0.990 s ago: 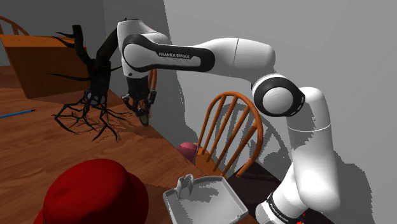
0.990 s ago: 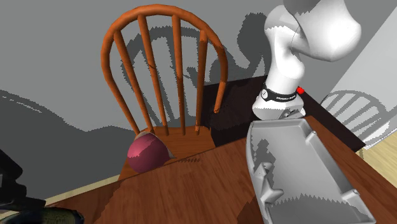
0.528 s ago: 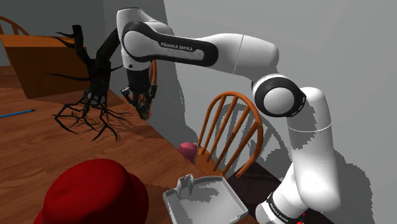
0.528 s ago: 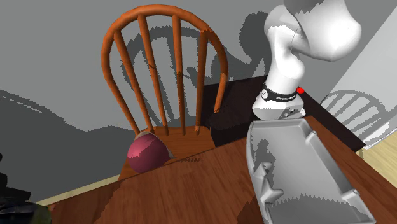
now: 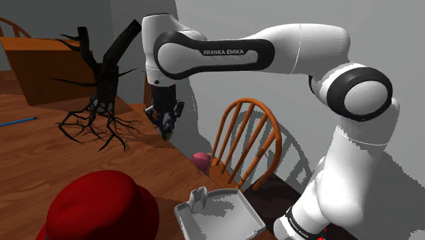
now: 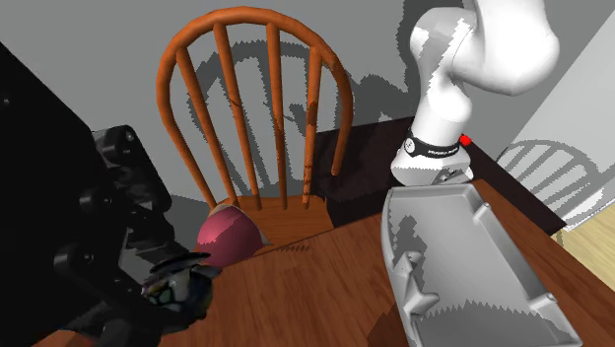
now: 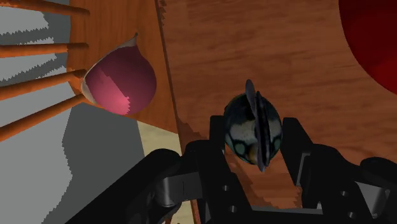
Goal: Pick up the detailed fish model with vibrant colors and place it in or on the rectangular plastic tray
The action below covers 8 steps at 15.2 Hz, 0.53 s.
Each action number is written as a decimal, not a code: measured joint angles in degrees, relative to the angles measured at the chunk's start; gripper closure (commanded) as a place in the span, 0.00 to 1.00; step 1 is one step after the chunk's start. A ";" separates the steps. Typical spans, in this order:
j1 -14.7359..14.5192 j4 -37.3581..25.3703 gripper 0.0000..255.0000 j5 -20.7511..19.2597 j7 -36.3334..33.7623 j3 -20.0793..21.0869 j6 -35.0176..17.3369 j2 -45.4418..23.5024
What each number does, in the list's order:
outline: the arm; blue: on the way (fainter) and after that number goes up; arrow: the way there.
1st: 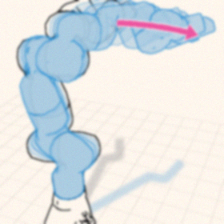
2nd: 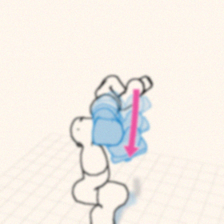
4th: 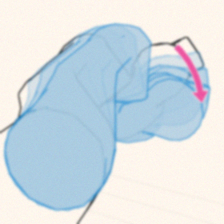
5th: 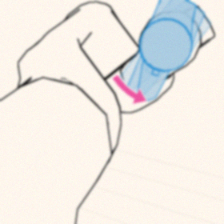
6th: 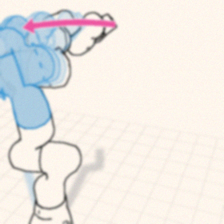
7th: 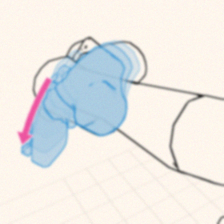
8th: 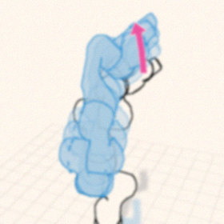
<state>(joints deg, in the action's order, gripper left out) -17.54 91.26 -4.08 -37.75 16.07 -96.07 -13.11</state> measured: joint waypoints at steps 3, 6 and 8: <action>-0.17 8.48 1.00 1.90 -0.88 0.78 -1.95 6.79; -0.45 17.03 1.00 3.98 -1.26 1.34 -4.10 13.47; -1.15 20.61 1.00 5.38 -2.15 2.00 -3.93 17.42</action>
<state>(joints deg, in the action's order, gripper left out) -18.69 111.87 1.31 -39.90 18.07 -99.99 4.31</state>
